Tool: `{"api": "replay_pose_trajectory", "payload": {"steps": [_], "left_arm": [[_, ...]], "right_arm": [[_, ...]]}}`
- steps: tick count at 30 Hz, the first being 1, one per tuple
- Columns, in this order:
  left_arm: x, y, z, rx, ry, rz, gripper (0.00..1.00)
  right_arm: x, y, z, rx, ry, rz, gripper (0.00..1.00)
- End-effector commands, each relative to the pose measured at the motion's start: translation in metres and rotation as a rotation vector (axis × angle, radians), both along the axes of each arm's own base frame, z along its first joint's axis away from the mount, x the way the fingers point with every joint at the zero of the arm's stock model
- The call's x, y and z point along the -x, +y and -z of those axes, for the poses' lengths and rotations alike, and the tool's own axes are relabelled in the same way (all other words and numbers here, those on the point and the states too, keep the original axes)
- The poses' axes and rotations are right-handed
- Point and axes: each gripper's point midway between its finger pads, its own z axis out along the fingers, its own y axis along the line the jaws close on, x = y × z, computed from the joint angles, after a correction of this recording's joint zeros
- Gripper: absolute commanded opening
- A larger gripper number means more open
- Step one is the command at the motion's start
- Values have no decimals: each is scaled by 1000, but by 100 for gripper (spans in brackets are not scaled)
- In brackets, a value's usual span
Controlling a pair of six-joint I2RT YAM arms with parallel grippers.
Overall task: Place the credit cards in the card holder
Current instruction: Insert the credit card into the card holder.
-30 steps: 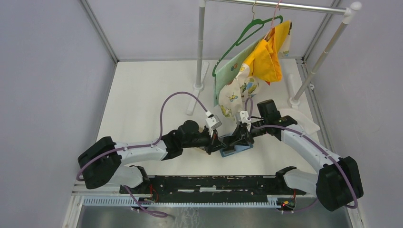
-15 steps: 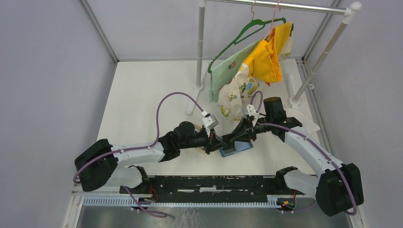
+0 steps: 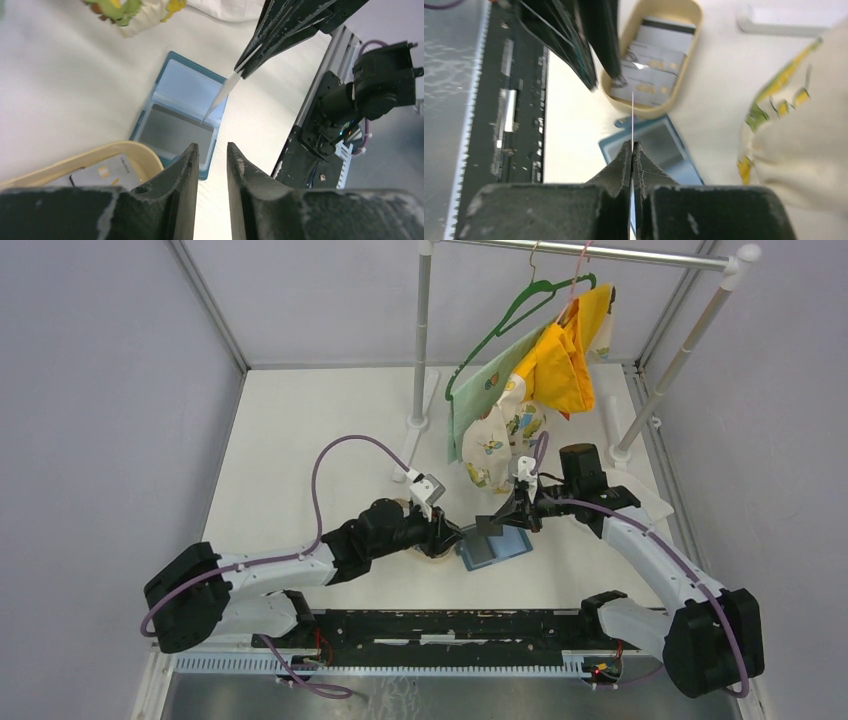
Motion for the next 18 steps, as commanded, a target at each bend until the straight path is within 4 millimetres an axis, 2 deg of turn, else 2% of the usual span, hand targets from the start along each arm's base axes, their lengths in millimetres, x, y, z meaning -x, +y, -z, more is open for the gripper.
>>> {"api": "replay_pose_trajectory", "payload": {"steps": [1,3,6,11,18], "left_arm": [[-12,19,-12,60,33,-159,36],[-9,15,-13,93,63,-151,36],[4,-4,-9,123,113,-103,36],[10,-33,12,49,106,-154,33],[1,-39,32,-36,75,-300,29]], "right_arm": [[-25,-22,7,155,-73,101,0],[-24,-29,21,213,-28,109,0],[-23,-34,36,236,52,130,0],[-22,-36,46,202,196,152,0],[-22,-43,60,153,415,188,0]]}}
